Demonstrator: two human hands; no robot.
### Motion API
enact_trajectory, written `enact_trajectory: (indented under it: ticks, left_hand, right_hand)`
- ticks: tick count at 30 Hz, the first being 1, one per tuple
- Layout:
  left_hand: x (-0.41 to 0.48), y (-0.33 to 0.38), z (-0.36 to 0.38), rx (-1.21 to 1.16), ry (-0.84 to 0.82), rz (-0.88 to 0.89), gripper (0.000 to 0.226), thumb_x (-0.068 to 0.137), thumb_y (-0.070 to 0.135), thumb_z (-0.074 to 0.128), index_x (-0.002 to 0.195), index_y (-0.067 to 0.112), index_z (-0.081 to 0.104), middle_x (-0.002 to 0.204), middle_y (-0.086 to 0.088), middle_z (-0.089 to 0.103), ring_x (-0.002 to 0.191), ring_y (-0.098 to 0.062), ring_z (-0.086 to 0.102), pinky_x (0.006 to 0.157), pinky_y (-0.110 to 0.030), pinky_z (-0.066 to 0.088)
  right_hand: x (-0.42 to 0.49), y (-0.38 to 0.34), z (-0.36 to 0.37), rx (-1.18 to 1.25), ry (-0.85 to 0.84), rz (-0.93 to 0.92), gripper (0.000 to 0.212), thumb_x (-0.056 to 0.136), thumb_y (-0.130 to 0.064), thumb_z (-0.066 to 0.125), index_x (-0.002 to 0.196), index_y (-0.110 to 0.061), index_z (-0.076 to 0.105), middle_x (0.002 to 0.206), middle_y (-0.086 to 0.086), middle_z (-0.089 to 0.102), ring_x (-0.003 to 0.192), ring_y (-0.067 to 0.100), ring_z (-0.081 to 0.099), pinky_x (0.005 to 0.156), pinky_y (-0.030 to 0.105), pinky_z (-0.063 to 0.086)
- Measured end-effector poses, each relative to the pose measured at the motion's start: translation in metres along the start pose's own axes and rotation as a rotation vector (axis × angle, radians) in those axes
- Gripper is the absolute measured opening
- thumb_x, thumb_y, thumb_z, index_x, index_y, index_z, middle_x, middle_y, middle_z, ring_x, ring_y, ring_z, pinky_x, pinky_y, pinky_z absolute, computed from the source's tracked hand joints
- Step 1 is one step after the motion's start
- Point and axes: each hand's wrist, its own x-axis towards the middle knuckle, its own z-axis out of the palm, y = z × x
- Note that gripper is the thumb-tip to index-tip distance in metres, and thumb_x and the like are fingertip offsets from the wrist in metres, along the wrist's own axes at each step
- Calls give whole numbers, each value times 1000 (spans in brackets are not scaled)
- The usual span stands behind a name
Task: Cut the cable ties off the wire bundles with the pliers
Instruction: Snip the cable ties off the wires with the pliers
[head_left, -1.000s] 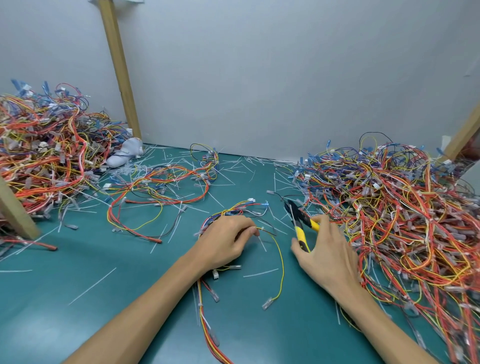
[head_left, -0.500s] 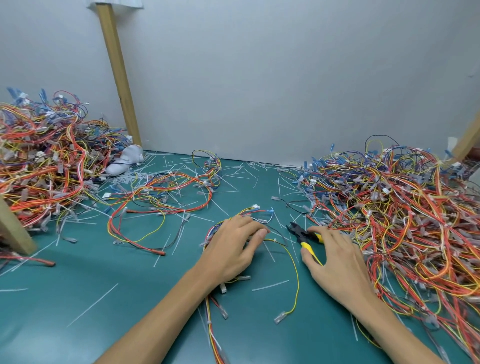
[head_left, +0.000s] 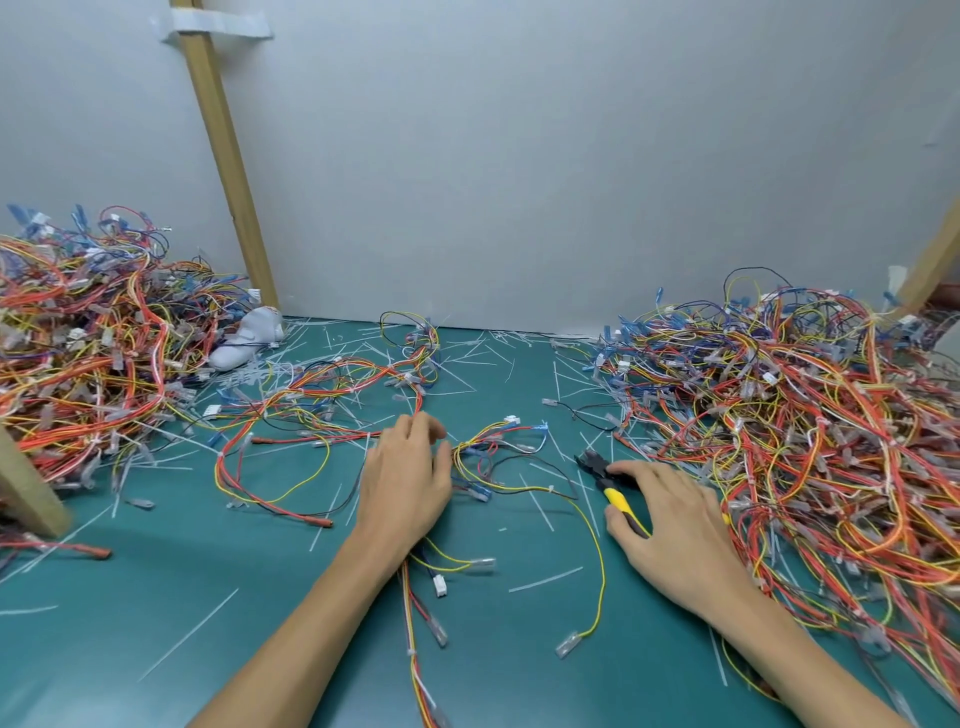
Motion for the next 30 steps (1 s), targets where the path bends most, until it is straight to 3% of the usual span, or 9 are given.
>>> enact_trajectory:
  ticks: [3, 7, 15, 21, 23, 26, 28, 30]
  left_hand:
    - [0, -3, 6, -5, -47, -47, 16, 97, 34, 46, 94, 20, 55, 101, 3, 61, 102, -23, 50, 90, -37, 34]
    - [0, -3, 10, 18, -69, -18, 18, 95, 39, 47, 96, 25, 57, 100, 6, 59, 101, -20, 51, 91, -37, 34]
    - [0, -3, 9, 11, -115, -27, 17, 94, 33, 51, 104, 26, 63, 101, 2, 60, 104, -22, 52, 88, -35, 31]
    - [6, 0, 0, -104, -190, -74, 15, 97, 25, 52, 106, 20, 62, 102, 2, 65, 105, -21, 55, 95, -37, 36]
    - [7, 1, -3, -192, -180, -97, 13, 99, 23, 49, 95, 20, 61, 85, 9, 63, 93, -19, 59, 90, -34, 39]
    - [9, 5, -8, -420, -185, -129, 20, 100, 20, 47, 83, 23, 58, 66, 22, 56, 71, 0, 53, 67, -18, 39]
    - [11, 10, -10, -628, -210, -136, 18, 102, 19, 45, 89, 17, 58, 76, 15, 59, 73, -5, 52, 71, -20, 42]
    - [14, 20, -13, -799, -193, -125, 17, 103, 17, 42, 98, 13, 57, 96, -5, 64, 84, -9, 56, 76, -21, 46]
  right_hand:
    - [0, 1, 0, 1, -8, 3, 39, 92, -44, 51, 131, -38, 45, 128, -16, 50, 124, 11, 42, 97, 28, 22]
    - [0, 1, 1, 2, -14, 5, 39, 93, -45, 50, 131, -39, 44, 128, -17, 49, 124, 10, 41, 98, 29, 21]
    - [0, 1, 0, 3, -16, 1, 39, 92, -43, 51, 130, -39, 46, 124, -16, 51, 121, 11, 44, 96, 29, 23]
    - [-1, -3, -6, 26, -37, 17, 39, 92, -42, 52, 130, -36, 46, 125, -15, 52, 121, 12, 44, 98, 29, 23]
    - [-2, -4, -8, -1, -37, 0, 39, 92, -41, 52, 130, -34, 47, 125, -14, 53, 122, 12, 46, 101, 29, 24]
    - [-3, -11, -13, -48, 84, -101, 30, 90, -33, 58, 119, -24, 60, 117, -4, 59, 116, 20, 54, 102, 34, 29]
    - [-1, -20, -21, 9, 201, -183, 25, 85, -29, 60, 108, -21, 65, 113, -2, 61, 111, 20, 56, 98, 33, 33]
    - [5, -32, -33, 153, 239, -239, 17, 87, -22, 62, 104, -22, 65, 108, -9, 60, 105, 15, 56, 93, 29, 37]
